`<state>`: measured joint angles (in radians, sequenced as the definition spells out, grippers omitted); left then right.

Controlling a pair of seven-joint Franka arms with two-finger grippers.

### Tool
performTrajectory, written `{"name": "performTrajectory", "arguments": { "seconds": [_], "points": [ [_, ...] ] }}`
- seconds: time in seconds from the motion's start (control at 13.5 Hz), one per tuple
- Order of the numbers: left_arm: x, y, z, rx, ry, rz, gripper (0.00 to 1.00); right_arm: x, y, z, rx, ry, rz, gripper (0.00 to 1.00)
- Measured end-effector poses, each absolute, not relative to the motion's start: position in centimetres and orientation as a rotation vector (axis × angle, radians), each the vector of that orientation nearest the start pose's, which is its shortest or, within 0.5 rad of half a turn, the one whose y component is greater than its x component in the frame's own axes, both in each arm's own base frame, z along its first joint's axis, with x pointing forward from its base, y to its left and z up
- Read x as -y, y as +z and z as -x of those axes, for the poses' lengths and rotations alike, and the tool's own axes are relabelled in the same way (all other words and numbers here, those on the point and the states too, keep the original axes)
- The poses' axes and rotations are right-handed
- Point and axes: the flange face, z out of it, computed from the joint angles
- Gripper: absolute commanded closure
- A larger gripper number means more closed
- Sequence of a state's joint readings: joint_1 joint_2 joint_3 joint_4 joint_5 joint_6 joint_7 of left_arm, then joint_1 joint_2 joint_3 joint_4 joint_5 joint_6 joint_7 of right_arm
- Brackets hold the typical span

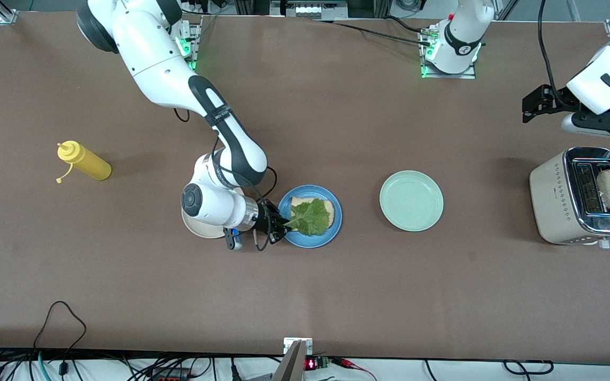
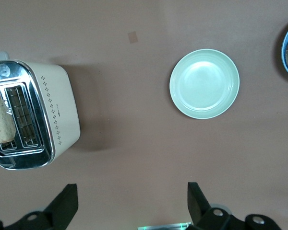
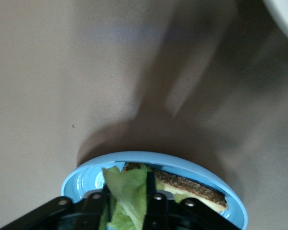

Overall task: Make sandwich in blue plate with both arms
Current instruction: 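Open the right gripper over the lettuce and withdraw it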

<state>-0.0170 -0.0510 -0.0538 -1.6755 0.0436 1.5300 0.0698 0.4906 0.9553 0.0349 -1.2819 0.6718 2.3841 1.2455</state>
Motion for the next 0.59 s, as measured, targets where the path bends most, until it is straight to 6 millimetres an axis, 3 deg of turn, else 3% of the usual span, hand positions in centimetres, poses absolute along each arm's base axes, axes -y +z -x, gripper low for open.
{"name": "performTrajectory", "arguments": {
  "seconds": [0.3,0.44,0.59],
  "points": [
    [3.0,59.9,-53.0,-0.205,0.152,3.085,0.00,-37.1,20.7,-66.9,-1.461,0.427,2.301,0.00],
    [3.0,59.9,-53.1,-0.204,0.153,3.085,0.00,-33.9,23.6,-68.3,-1.391,0.445,2.370,0.00],
    [2.9,59.9,-53.1,-0.200,0.157,3.085,0.00,-28.8,27.3,-69.8,-1.269,0.485,2.428,0.00]
  ]
}}
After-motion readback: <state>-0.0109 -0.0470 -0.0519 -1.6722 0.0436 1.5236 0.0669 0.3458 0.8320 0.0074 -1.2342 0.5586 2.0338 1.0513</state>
